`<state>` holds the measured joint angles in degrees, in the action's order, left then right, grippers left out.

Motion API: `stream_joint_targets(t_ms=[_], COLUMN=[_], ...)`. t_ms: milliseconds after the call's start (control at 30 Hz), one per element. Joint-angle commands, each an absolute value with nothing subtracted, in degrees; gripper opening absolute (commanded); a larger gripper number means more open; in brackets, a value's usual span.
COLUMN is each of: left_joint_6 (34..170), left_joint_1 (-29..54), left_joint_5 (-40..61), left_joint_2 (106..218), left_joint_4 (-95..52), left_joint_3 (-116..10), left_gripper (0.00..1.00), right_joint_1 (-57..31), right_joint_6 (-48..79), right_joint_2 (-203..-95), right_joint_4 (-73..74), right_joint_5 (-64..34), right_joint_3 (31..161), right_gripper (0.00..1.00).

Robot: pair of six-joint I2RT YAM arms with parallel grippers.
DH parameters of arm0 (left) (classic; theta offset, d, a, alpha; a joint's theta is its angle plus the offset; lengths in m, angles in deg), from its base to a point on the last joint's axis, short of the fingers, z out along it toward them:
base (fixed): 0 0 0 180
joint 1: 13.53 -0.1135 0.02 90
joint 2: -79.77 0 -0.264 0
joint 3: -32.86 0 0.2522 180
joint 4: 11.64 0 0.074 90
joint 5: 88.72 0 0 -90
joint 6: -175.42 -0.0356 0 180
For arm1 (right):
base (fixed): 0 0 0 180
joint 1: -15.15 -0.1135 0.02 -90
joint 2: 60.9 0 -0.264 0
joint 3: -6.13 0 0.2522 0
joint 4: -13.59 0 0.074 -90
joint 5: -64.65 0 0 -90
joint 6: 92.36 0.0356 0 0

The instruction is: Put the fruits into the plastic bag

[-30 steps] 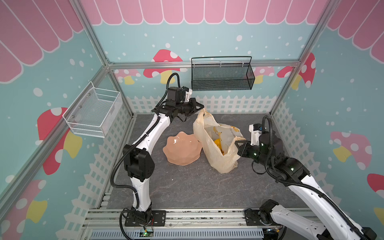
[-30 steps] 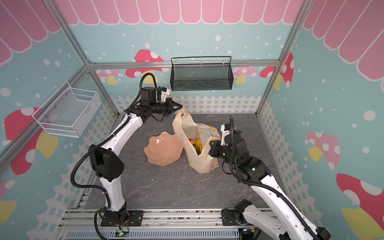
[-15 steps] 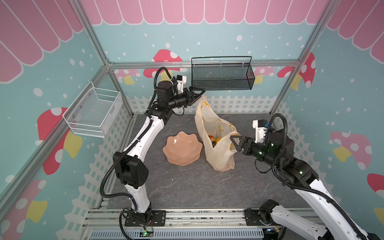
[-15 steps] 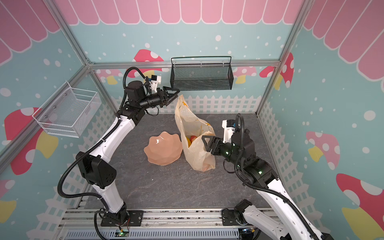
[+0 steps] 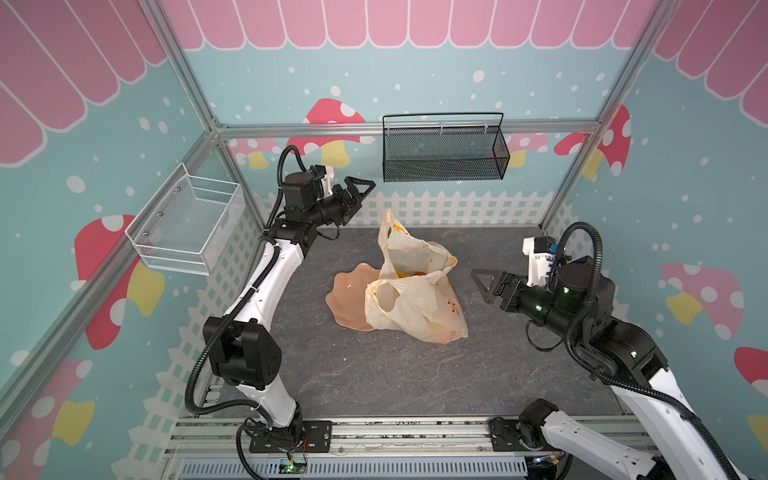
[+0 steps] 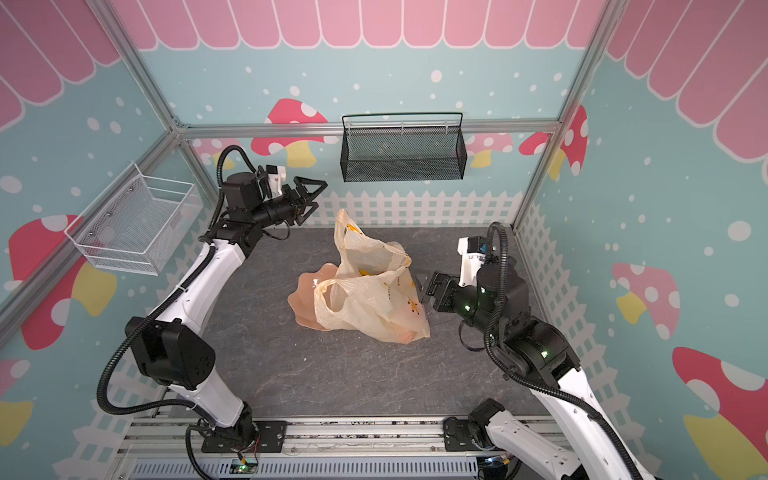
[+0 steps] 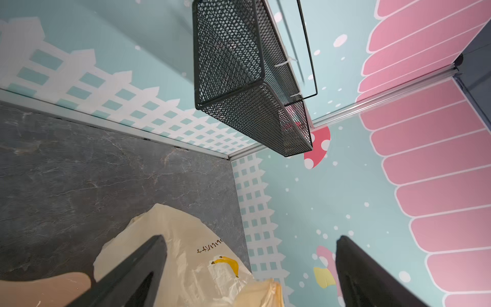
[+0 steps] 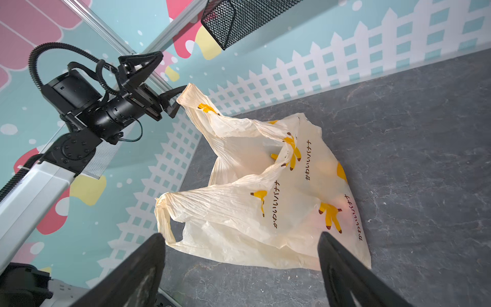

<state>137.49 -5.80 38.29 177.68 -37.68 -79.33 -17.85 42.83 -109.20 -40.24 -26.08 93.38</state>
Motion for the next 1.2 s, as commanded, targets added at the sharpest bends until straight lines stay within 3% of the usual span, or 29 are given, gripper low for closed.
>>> stream_joint_targets(t_ms=[0, 133, 433, 600, 900, 1033, 1167], left_joint_6=[133.44, 127.18, 108.92, 105.06, 92.50, 91.66, 91.79], left_joint_1=[-7.77, -9.45, -12.24, -17.72, -20.63, -20.57, -20.64], left_joint_5=[35.77, 32.75, 23.68, 22.35, 10.86, 8.74, 8.13], left_joint_2=[174.50, 172.17, 165.79, 163.71, 150.59, 146.71, 147.88], left_joint_4=[-42.28, -46.84, -54.32, -53.24, -32.08, -22.17, -1.40], left_joint_3=[-79.35, -77.77, -68.16, -61.26, -32.66, -20.81, -7.48], left_gripper=[1.00, 1.00, 1.00, 1.00, 1.00, 1.00, 1.00], right_joint_1=[-17.80, -17.79, -16.43, -1.23, 19.97, 22.52, 22.50], right_joint_6=[41.93, 41.45, 36.90, 28.14, 19.36, 15.29, 9.60], right_joint_2=[-107.98, -107.17, -114.27, -122.75, -123.43, -123.69, -121.61], right_joint_4=[-42.28, -43.69, -48.99, -43.28, -7.22, 9.06, 34.68], right_joint_5=[-29.69, -33.12, -43.11, -31.52, -32.02, -38.12, -40.76], right_joint_3=[94.62, 94.77, 95.74, 93.15, 68.51, 57.02, 40.34], right_gripper=[0.95, 1.00, 0.98, 0.98, 0.98, 0.98, 0.98])
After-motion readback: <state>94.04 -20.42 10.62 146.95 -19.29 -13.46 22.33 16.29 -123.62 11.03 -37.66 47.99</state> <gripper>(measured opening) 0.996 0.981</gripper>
